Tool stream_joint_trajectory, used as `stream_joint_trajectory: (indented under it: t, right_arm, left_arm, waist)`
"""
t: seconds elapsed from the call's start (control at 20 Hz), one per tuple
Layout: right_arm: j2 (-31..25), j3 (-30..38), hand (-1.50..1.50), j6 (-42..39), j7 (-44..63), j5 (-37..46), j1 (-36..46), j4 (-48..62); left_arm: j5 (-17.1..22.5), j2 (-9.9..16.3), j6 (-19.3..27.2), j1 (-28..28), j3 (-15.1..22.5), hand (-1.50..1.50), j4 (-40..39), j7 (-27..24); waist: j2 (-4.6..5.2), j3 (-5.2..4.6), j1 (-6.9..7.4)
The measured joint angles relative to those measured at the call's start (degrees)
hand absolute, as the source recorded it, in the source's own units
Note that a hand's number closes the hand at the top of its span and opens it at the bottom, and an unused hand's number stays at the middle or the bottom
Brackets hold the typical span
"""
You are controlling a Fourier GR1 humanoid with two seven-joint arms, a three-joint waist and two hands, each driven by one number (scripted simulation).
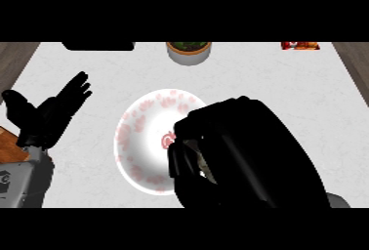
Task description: Pick the eggplant from the plate and place it in the bowl
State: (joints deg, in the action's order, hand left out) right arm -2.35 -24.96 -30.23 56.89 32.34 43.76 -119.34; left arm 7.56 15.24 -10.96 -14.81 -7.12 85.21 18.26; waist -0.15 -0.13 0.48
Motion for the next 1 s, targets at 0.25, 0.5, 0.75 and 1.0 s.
stream_joint_trajectory:
  t: [0.25,0.5,0.75,1.0]
  right_arm:
    - [1.5,-0.1,1.5,5.0,-1.2,3.0,6.2,13.5]
    - [2.0,0.3,1.5,13.9,-6.7,4.7,8.9,27.5]
    - [2.3,-1.5,1.5,24.1,-13.7,1.0,11.4,42.5]
    - [2.3,-4.0,1.5,31.5,-21.8,-4.3,15.5,57.9]
  left_arm:
    - [-0.8,-0.2,-0.3,0.2,0.3,0.0,-0.8,-1.3]
    - [-0.9,-0.5,-0.6,0.5,0.3,0.0,-0.9,-2.1]
    - [-1.0,-0.9,-0.8,0.5,0.6,0.0,-0.6,-2.2]
    - [-1.0,-1.3,-1.1,-0.2,1.3,0.0,0.1,-1.0]
  waist:
    - [0.18,0.03,0.38]
    - [0.34,0.07,0.65]
    - [0.58,0.08,1.41]
    - [0.8,0.08,2.42]
